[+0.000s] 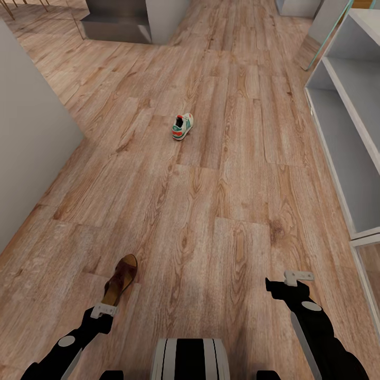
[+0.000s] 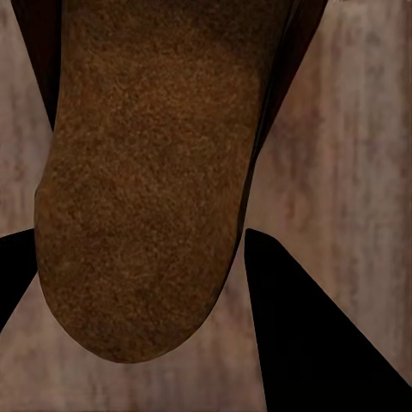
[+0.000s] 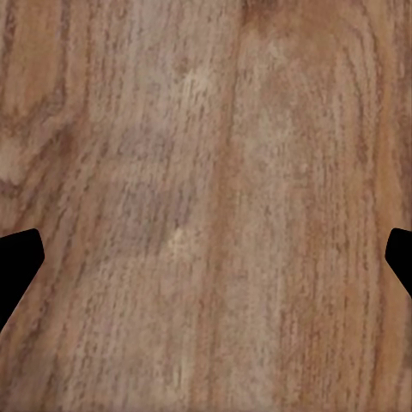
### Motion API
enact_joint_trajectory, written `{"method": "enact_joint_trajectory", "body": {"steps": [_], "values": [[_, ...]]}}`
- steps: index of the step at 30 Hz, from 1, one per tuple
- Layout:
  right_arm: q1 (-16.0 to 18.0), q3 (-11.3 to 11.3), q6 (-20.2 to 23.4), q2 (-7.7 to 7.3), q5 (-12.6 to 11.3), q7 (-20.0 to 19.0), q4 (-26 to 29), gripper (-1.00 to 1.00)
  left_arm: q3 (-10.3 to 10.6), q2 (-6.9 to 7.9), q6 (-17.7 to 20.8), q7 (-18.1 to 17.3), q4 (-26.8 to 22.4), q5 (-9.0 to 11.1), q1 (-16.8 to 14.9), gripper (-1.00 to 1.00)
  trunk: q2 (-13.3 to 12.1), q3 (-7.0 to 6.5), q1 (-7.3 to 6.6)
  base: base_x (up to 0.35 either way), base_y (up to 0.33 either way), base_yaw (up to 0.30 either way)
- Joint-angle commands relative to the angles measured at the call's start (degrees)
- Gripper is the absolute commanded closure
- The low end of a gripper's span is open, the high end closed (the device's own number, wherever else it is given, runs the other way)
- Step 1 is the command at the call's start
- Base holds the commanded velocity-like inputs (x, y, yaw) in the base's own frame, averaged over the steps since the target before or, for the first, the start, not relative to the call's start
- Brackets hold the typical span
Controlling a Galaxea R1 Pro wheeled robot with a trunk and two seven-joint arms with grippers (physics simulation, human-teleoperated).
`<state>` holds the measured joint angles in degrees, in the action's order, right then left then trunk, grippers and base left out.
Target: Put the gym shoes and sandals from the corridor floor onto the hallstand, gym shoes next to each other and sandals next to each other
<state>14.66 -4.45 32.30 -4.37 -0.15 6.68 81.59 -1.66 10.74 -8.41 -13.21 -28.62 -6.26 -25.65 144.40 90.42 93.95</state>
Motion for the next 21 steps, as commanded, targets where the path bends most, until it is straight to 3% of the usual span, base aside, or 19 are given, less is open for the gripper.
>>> {"method": "enact_joint_trajectory", "body": {"steps": [1, 21], "values": [[0.02, 0.06, 0.31, -0.02, -0.03, 0.20, 0.07, -1.00, -0.19, -0.02, -0.29, -0.17, -0.01, -0.78, -0.02, 1.00, 0.01, 0.03, -0.01, 0.000, 0.000, 0.000], [0.02, 0.27, 0.31, -0.15, 0.24, 0.13, -0.23, -1.00, -0.64, -0.44, -0.07, -0.01, 0.11, -0.18, 0.26, 1.00, -0.24, -4.18, -0.50, 0.000, 0.000, 0.000]]}}
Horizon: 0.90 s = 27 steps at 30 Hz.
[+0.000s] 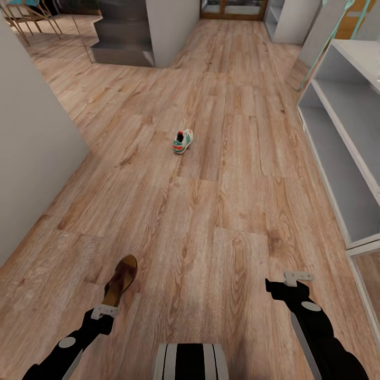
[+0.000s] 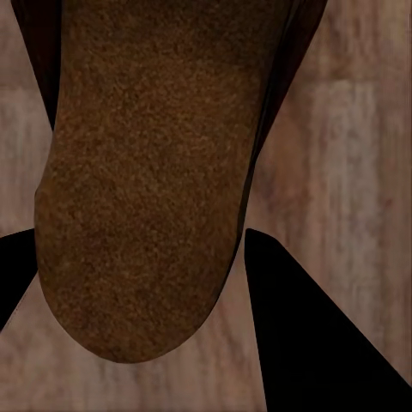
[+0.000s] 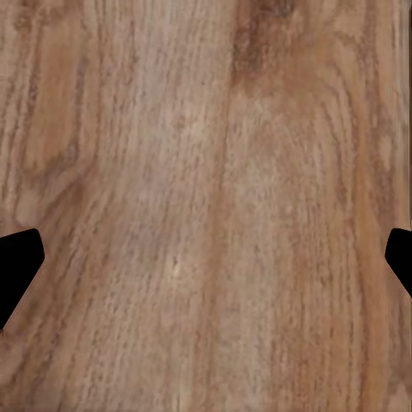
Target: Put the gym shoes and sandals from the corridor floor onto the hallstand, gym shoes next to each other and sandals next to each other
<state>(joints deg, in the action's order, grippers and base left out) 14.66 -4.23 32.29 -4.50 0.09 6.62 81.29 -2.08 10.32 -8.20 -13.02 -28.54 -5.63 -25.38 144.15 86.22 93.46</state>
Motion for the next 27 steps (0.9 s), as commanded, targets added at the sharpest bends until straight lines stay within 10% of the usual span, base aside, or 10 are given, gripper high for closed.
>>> {"method": "enact_joint_trajectory", "body": {"steps": [1, 7, 8, 10, 27], "values": [[0.02, 0.07, 0.31, 0.01, 0.00, 0.20, 0.07, -1.00, -0.24, -0.02, -0.27, -0.19, 0.03, -0.77, 0.00, 1.00, 0.00, -0.20, -0.03, 0.000, 0.000, 0.000], [0.02, 0.10, 0.12, 0.15, -0.01, 0.25, -0.03, -1.00, -0.29, -0.12, -0.24, -0.12, 0.24, -0.38, 0.06, 1.00, -0.08, -1.53, -0.19, 0.000, 0.000, 0.000], [0.02, 0.08, -2.22, 0.17, 0.12, 0.48, -1.15, -1.00, -0.80, -0.14, -0.43, -0.10, 0.88, 4.58, 0.23, 1.00, -0.10, -1.81, -0.21, 0.000, 0.000, 0.000], [0.02, 0.04, -4.30, 0.08, 0.21, 0.49, -2.76, -1.00, -1.13, 0.16, -0.48, -0.11, 0.98, 6.56, 0.20, 1.00, -0.12, -2.41, -0.26, 0.000, 0.000, 0.000], [-0.20, 0.06, -21.62, -0.07, 0.19, 0.34, -20.50, -1.00, -2.38, 0.19, -8.40, 2.82, 7.46, 8.16, 0.59, 1.00, -0.35, -7.68, -0.70, 0.000, 0.000, 0.000]]}}
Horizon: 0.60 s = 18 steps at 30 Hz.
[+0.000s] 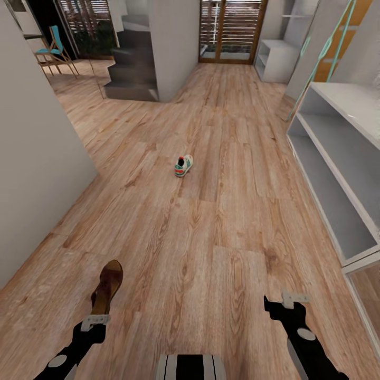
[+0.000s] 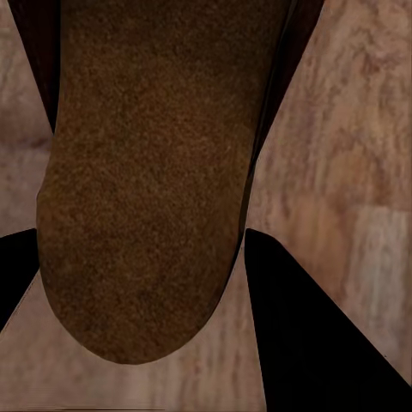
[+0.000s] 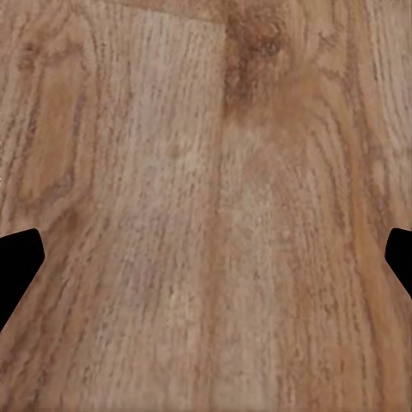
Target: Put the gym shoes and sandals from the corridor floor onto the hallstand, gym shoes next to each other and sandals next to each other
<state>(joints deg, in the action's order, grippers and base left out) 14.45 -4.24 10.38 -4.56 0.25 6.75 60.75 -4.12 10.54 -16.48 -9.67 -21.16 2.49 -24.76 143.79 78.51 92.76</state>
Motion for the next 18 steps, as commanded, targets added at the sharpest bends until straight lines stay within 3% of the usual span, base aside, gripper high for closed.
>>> {"method": "enact_joint_trajectory", "body": {"steps": [1, 8, 12, 15, 18], "values": [[-0.04, 0.07, -0.50, 0.00, 0.03, 0.20, -0.54, -1.00, -0.35, -0.03, -0.69, -0.46, 0.53, 0.17, 0.01, 1.00, 0.00, -0.29, -0.03, 0.000, 0.000, 0.000], [-1.81, 0.10, -9.19, 0.09, -0.02, 0.23, -6.69, -1.00, -0.43, 0.00, -4.92, -0.20, 5.12, 1.46, 0.12, 1.00, -0.10, -2.47, -0.21, 0.000, 0.000, 0.000], [-2.51, 0.11, -18.05, 0.22, -0.06, 0.19, -14.45, -1.00, -0.44, 0.00, -7.26, 0.02, 8.06, 2.74, 0.34, 1.00, -0.15, -3.72, -0.32, 0.000, 0.000, 0.000], [-2.63, 0.11, -22.27, 0.27, -0.02, 0.16, -17.98, -1.00, -0.44, 0.03, -8.49, 0.35, 8.94, 3.68, 1.08, 1.00, -0.19, -4.65, -0.39, 0.000, 0.000, 0.000], [-2.74, 0.11, -29.38, 0.26, -0.05, 0.10, -26.50, -1.00, -0.58, -0.04, -11.53, 1.03, 9.51, 5.88, 3.38, 1.00, -0.23, -5.59, -0.47, 0.000, 0.000, 0.000]]}}
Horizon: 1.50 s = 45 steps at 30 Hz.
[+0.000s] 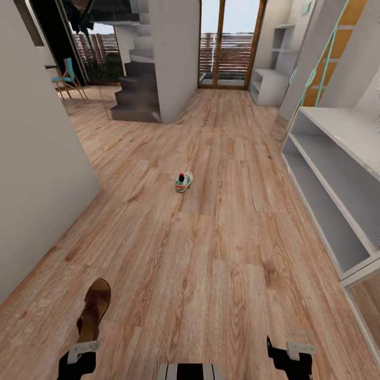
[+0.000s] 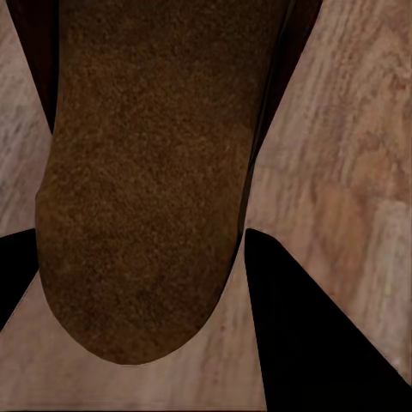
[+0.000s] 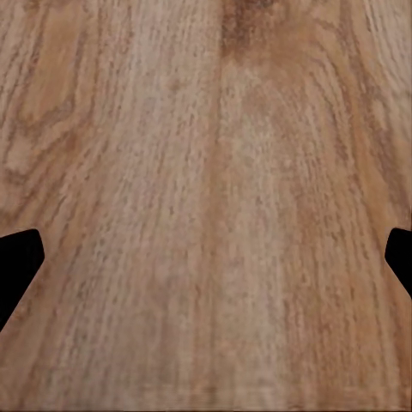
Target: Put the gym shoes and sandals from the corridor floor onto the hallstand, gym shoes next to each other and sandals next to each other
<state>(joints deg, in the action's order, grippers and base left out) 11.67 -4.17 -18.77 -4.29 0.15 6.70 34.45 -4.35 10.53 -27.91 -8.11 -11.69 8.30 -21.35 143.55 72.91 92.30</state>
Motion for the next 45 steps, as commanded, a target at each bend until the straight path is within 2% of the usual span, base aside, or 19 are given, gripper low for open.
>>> {"method": "enact_joint_trajectory", "body": {"steps": [1, 3, 6, 24, 45], "values": [[0.03, 0.04, -0.63, 0.00, 0.05, 0.15, -0.98, -1.00, -0.36, -0.02, -0.23, -0.50, 0.11, 0.15, 0.09, 1.00, 0.00, -0.29, -0.04, 0.000, 0.000, 0.000], [0.02, 0.09, -3.30, 0.11, 0.03, 0.30, -5.55, -1.00, -0.39, -0.15, -0.75, -0.30, 0.45, 0.40, 0.46, 1.00, -0.03, -0.92, -0.09, 0.000, 0.000, 0.000], [0.02, 0.18, -4.23, 0.21, 0.09, 0.32, -6.65, -1.00, -0.39, -0.42, -0.82, -0.04, 0.56, 0.43, 0.51, 1.00, -0.07, -1.85, -0.17, 0.000, 0.000, 0.000], [0.02, 0.16, -4.43, 0.25, 0.11, 0.33, -6.99, -1.00, -0.38, -0.54, -0.86, 0.03, 0.88, 0.49, 0.52, 1.00, -0.31, -7.46, -0.63, 0.000, 0.000, 0.000], [0.02, 0.19, -4.43, 0.25, 0.11, 0.33, -6.99, -1.00, -0.40, -0.52, -0.92, 0.03, 0.88, 0.49, 0.52, 1.00, -8.73, -13.13, -5.24, 0.000, 0.000, 0.000]]}}
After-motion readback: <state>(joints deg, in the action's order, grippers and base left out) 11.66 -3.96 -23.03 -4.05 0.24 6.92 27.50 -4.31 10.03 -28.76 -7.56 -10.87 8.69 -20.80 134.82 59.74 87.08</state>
